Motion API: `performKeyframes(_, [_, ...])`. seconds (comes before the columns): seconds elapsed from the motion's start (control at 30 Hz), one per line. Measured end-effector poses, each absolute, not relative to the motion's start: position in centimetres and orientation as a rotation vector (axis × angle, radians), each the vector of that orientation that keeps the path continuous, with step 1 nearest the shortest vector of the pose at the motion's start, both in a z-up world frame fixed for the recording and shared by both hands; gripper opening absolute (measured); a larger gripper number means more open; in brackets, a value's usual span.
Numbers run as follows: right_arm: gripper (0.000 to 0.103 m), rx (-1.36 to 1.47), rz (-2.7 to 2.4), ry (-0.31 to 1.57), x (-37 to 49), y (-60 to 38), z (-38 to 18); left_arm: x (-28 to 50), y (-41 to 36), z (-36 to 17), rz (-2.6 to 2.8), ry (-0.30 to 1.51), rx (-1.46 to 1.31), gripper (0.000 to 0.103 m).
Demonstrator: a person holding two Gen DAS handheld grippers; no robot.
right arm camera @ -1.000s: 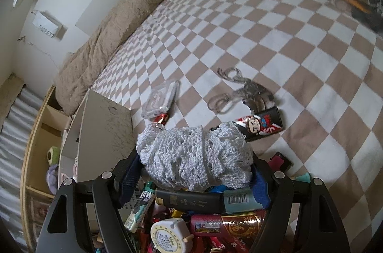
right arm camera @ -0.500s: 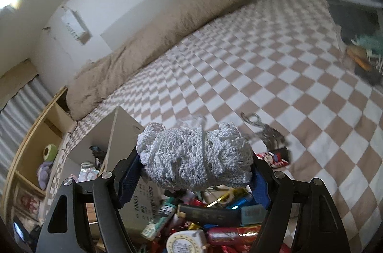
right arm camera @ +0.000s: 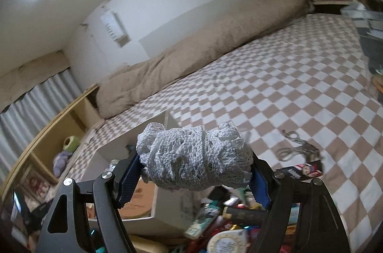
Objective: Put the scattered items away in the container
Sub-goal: 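Carry cream box with left tool over white box while right tool carries lace cloth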
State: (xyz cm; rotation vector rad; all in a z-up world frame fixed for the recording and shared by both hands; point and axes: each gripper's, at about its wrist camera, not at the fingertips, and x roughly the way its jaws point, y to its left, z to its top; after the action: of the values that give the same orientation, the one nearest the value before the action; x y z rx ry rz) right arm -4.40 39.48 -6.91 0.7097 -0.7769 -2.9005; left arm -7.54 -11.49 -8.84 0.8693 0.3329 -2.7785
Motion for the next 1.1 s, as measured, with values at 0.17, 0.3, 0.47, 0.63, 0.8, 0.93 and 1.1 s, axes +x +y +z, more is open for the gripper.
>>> performKeyframes(0.17, [0.079,0.714,-2.865,-0.722,-4.7,38.1,-6.6,-8.1,-7.3,-6.9,-2.907,0.257,0.863,0.019])
performKeyframes(0.3, [0.079,0.722,-2.831,-0.694,-5.0,37.1,-6.5,-9.3,-4.4,-5.5,-2.989,0.284,0.936,0.019])
performKeyframes(0.47, [0.079,0.714,-2.812,-0.660,-4.9,36.4,-6.4,-11.0,-0.1,-4.0,-3.073,0.224,1.002,0.019])
performKeyframes(0.63, [0.079,0.709,-2.795,-0.648,-5.0,36.2,-6.3,-13.0,4.1,-4.1,-3.113,0.179,1.156,0.019])
performKeyframes(0.8, [0.079,0.698,-2.775,-0.649,-4.8,36.2,-6.2,-15.2,6.7,-5.4,-3.085,0.174,1.288,0.019])
performKeyframes(0.93, [0.079,0.681,-2.758,-0.637,-4.5,35.8,-5.9,-16.3,7.6,-6.8,-3.054,0.161,1.356,0.019])
performKeyframes(1.1, [0.079,0.658,-2.744,-0.573,-4.0,34.4,-5.2,-16.9,8.0,-8.4,-3.035,0.148,1.412,0.019])
